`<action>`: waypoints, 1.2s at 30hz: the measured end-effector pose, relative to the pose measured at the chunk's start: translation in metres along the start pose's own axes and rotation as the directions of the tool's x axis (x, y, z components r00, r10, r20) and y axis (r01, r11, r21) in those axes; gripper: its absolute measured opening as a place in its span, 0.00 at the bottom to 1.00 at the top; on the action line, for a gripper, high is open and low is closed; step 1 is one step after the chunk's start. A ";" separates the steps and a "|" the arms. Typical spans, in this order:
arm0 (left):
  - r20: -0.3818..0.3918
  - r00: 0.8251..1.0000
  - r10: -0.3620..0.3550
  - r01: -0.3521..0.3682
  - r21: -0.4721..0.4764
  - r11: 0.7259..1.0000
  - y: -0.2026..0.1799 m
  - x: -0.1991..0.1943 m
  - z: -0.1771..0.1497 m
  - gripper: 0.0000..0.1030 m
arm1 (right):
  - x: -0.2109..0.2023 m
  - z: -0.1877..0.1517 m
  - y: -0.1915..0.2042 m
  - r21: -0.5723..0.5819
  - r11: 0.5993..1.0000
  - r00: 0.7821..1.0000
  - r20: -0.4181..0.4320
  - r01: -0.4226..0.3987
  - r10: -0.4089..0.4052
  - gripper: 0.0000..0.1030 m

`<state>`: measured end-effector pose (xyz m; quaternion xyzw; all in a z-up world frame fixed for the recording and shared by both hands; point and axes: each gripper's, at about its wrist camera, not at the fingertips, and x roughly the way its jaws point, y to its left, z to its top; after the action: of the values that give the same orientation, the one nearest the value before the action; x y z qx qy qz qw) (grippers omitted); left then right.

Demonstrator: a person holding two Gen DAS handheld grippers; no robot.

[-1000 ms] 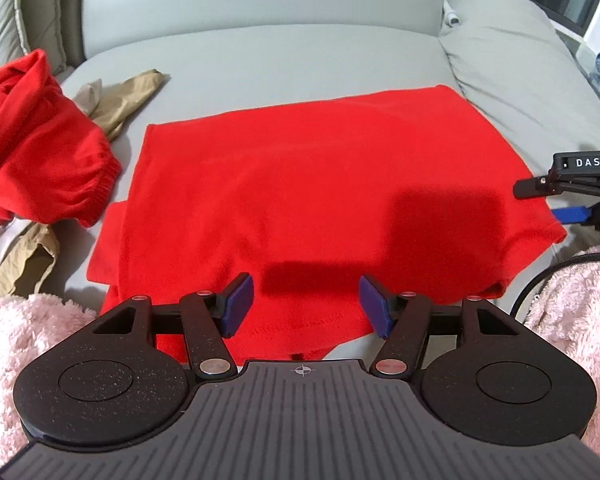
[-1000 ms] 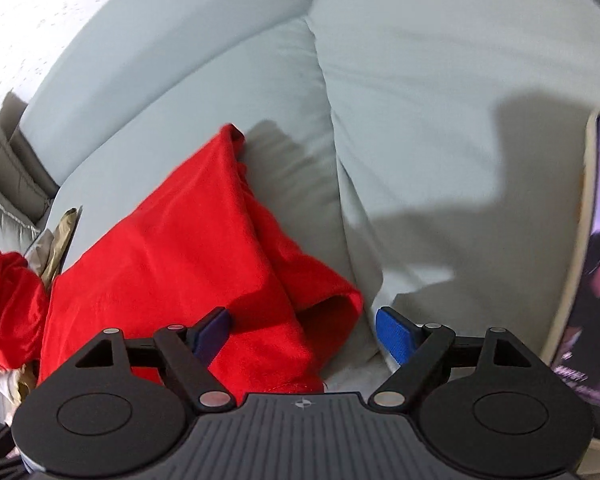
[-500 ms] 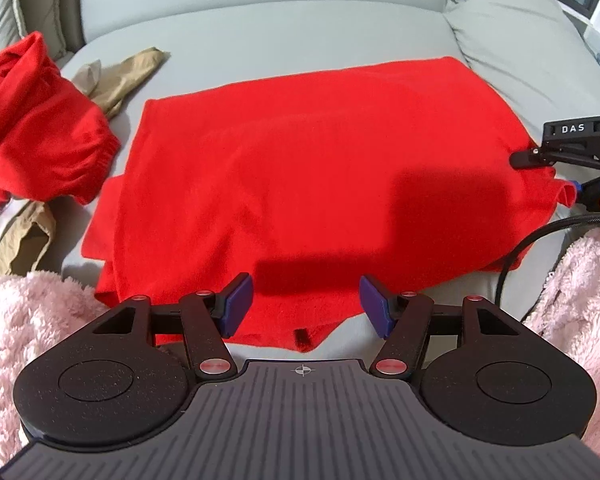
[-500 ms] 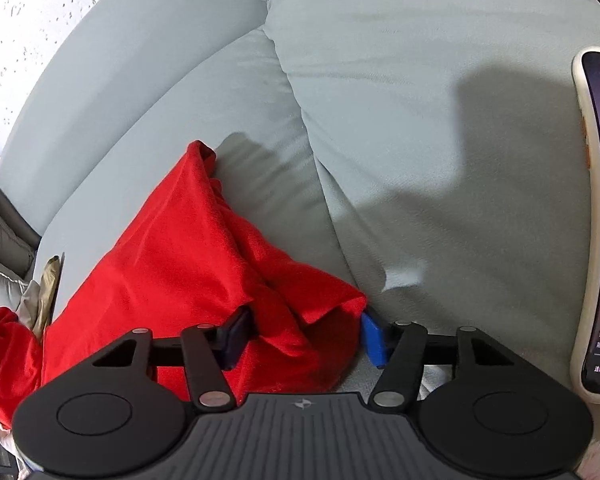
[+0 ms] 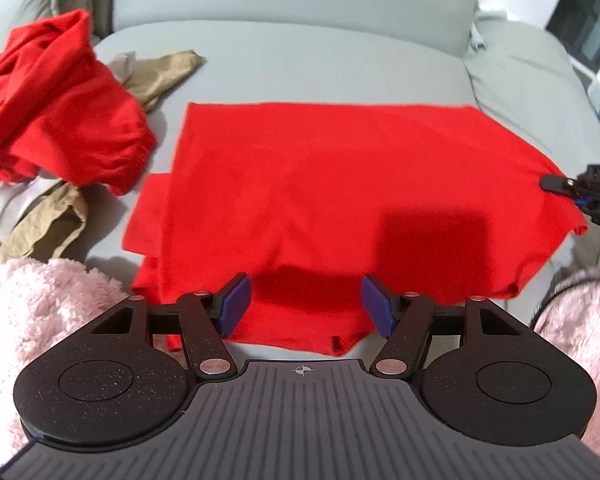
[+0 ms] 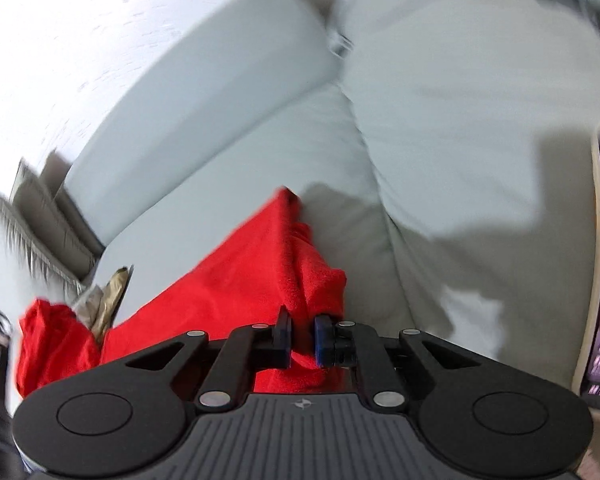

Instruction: Fold clothes

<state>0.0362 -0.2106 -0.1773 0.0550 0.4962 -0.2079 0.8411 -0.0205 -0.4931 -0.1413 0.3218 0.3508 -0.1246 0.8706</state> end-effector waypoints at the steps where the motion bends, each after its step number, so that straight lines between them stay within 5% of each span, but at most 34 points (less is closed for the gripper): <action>1: 0.007 1.000 -0.001 0.001 -0.012 1.000 0.003 -0.002 0.001 0.65 | -0.003 0.001 0.010 -0.040 0.999 1.000 0.011 0.019 -0.019 0.11; 6: 0.073 0.994 0.085 -0.079 -0.088 0.993 0.042 -0.019 0.014 0.65 | 0.005 -0.030 0.100 -0.350 0.934 0.998 0.038 0.066 -0.057 0.11; 11: 0.111 0.975 0.194 -0.172 -0.181 0.968 0.094 -0.030 0.026 0.65 | 0.014 -0.063 0.191 -0.627 0.772 0.994 0.073 0.110 -0.083 0.10; 15: 0.147 0.968 0.205 -0.162 -0.260 0.952 0.126 -0.035 0.022 0.65 | 0.022 -0.094 0.260 -0.791 0.601 0.993 0.084 0.115 -0.080 0.10; 21: 0.138 0.979 0.148 -0.078 -0.416 0.906 0.171 -0.027 0.006 0.65 | 0.060 -0.169 0.306 -0.887 0.461 0.994 -0.077 -0.032 -0.079 0.10; 25: 0.146 0.982 0.123 -0.050 -0.424 0.904 0.177 -0.027 0.004 0.65 | 0.074 -0.178 0.309 -0.881 0.472 0.988 -0.107 -0.041 -0.114 0.10; 36: 0.153 0.983 0.104 -0.029 -0.427 0.904 0.175 -0.023 0.004 0.66 | 0.041 -0.160 0.305 -0.826 0.554 0.994 -0.099 -0.104 0.038 0.11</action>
<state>0.1005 -0.0460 -0.1756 -0.1301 0.4526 -0.0705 0.8793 0.0594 -0.1572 -0.1128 -0.1080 0.3850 0.1015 0.9109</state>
